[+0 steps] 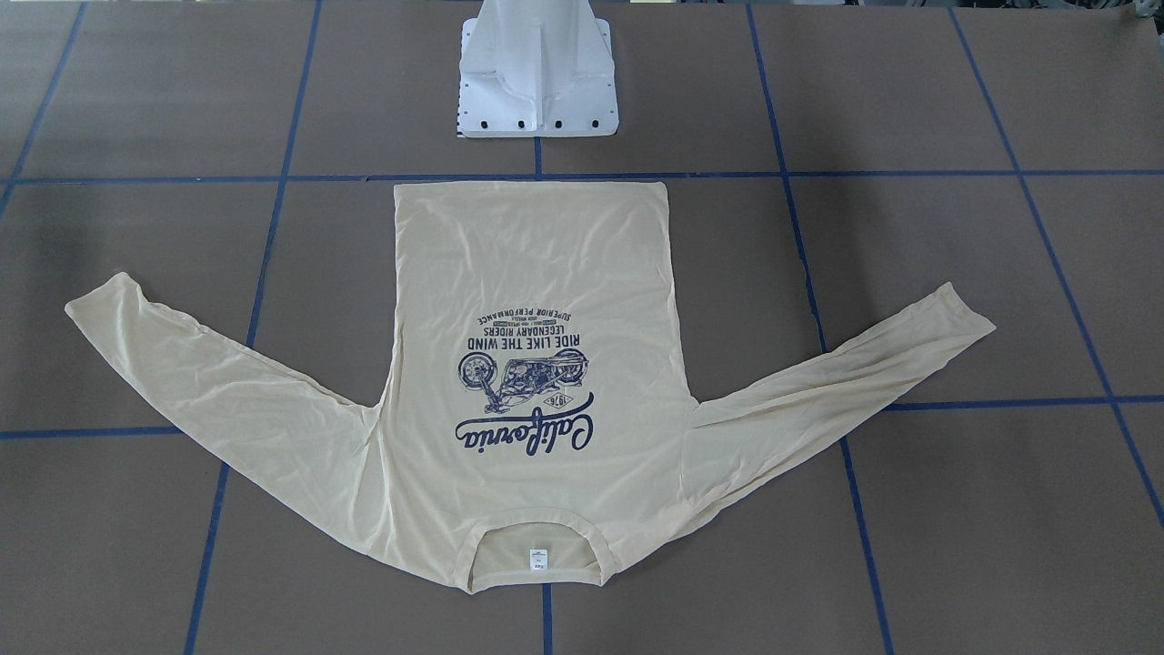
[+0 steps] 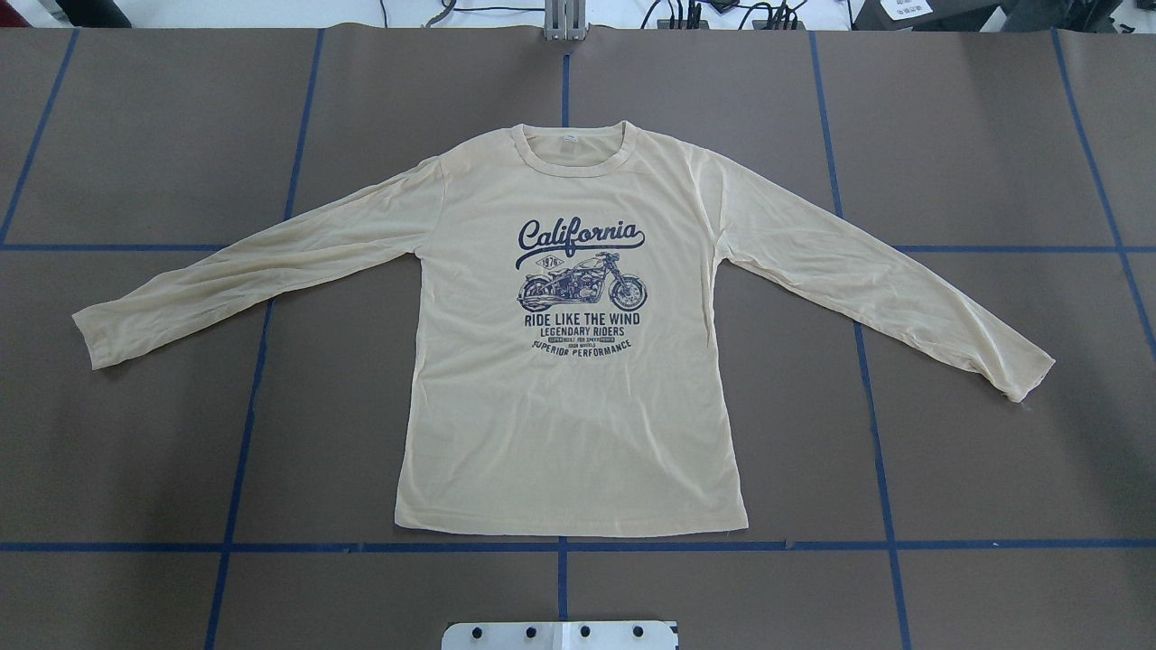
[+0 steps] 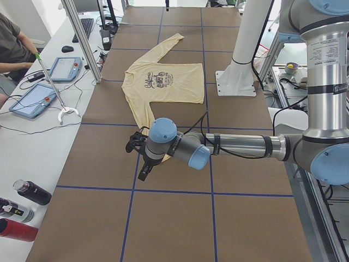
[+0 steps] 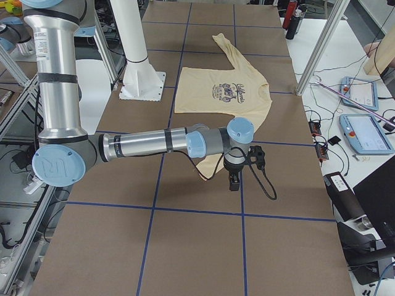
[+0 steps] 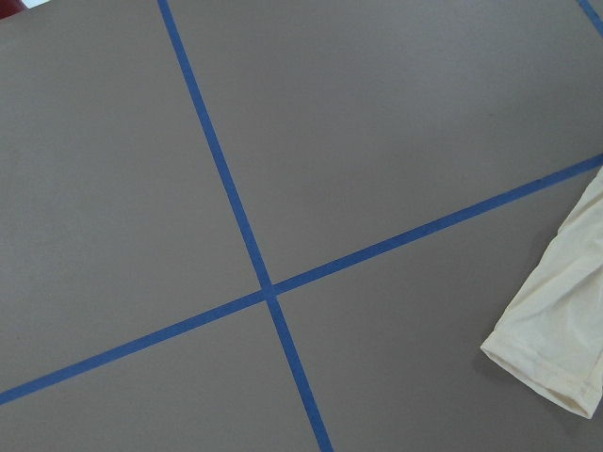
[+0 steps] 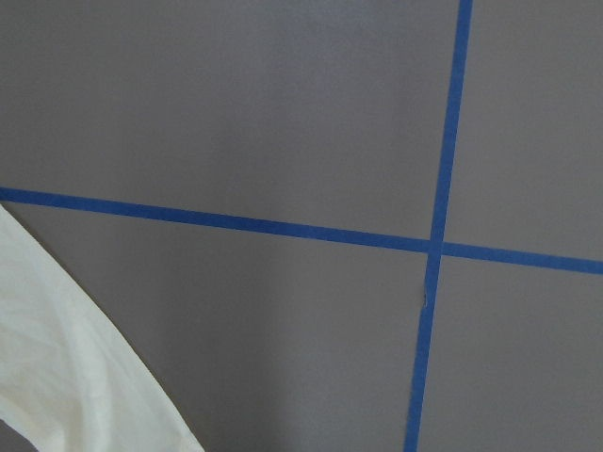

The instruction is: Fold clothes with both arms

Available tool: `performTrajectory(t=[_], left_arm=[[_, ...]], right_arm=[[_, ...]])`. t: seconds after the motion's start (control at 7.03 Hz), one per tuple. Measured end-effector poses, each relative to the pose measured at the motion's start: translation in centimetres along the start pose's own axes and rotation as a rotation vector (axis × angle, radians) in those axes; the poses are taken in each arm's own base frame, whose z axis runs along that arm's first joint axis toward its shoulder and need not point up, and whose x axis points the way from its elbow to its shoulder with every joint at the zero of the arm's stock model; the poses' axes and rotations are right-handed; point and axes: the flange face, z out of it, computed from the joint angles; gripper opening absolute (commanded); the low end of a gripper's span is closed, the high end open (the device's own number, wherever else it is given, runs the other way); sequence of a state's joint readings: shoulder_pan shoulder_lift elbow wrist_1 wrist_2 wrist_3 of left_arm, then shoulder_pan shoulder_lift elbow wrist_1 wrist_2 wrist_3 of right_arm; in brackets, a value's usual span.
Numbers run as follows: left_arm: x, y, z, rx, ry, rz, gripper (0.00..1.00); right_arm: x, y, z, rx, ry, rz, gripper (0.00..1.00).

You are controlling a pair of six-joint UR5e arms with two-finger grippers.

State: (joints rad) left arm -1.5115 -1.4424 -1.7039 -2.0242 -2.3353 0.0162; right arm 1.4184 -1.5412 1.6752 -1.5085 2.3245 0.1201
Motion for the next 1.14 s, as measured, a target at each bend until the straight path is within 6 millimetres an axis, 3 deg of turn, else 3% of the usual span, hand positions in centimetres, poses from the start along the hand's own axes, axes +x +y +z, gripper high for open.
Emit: performTrajectory(t=[0.14,0.71,1.14], left_arm=[[0.1,-0.1,0.1,0.0,0.008,0.003,0.99],[1.4,-1.0,0.0,0.033,0.037,0.03,0.99],[1.9,-1.7,-0.4,0.068,0.04,0.003,0.99]], right_arm=[[-0.1,-0.1,0.9,0.001,-0.018,-0.018,1.0],[-6.1,1.2,7.6,-0.078,-0.065,-0.058,1.0],[-6.9,3.8,11.3,-0.104,-0.077,-0.006,1.0]])
